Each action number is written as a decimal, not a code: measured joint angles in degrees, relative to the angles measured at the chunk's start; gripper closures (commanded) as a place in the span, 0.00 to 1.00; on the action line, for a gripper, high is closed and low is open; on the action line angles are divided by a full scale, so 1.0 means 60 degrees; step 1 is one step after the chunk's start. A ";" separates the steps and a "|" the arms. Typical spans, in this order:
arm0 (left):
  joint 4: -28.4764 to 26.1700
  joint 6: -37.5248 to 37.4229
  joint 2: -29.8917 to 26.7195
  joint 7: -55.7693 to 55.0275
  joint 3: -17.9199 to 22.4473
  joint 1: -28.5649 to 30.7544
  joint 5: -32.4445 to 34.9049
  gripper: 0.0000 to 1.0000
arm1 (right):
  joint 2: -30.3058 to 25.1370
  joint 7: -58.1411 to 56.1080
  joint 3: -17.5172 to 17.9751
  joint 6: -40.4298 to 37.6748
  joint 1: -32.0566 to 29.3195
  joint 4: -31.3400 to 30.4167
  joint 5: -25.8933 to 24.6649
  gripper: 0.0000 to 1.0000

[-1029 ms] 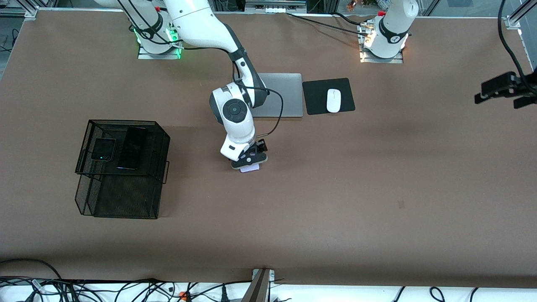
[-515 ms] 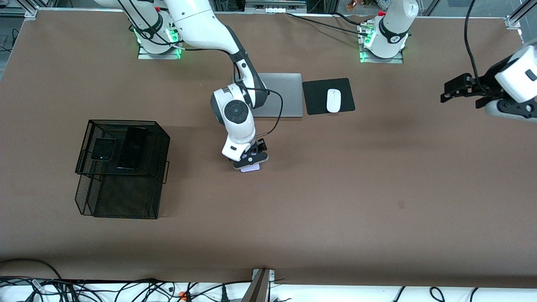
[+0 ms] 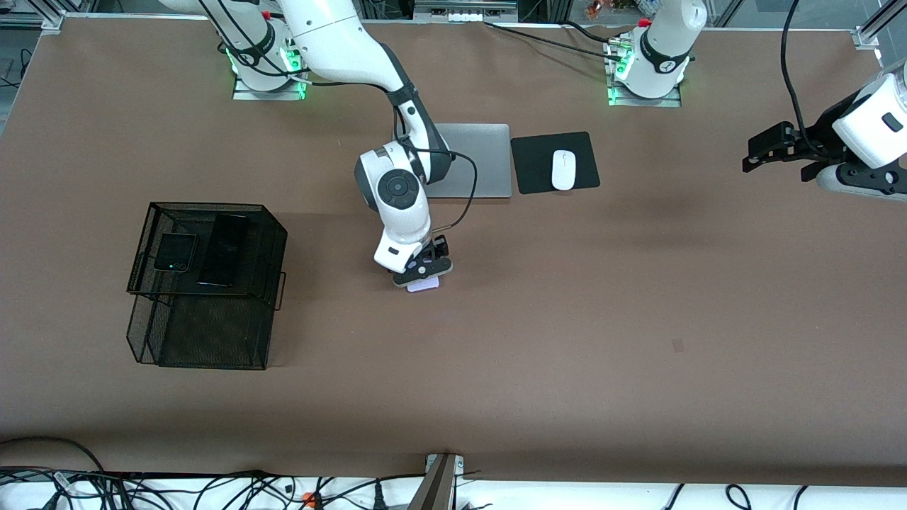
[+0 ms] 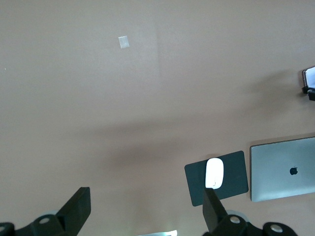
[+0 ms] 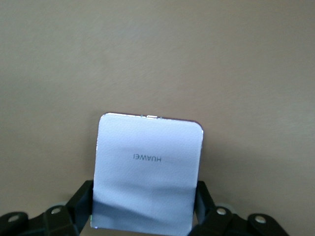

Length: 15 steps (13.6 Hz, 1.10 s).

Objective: Place phones with both arms
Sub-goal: 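Lower the white phone into the mesh basket with the right gripper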

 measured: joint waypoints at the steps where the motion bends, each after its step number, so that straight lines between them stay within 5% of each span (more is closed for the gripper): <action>1: 0.0002 0.0005 0.0000 0.0000 -0.0011 -0.0008 0.0000 0.00 | -0.0085 0.0000 -0.0380 -0.0455 0.0026 0.0126 0.0000 1.00; 8: 0.0004 -0.0083 0.0000 -0.0036 -0.0068 -0.0047 0.0000 0.00 | -0.1808 -0.2749 -0.4112 -0.3438 -0.0314 0.0263 0.0007 1.00; 15: 0.0007 -0.0096 -0.0005 -0.0191 -0.0101 -0.0055 0.0000 0.00 | -0.1262 -0.4934 -0.4377 -0.2909 -0.2538 0.0065 0.0037 1.00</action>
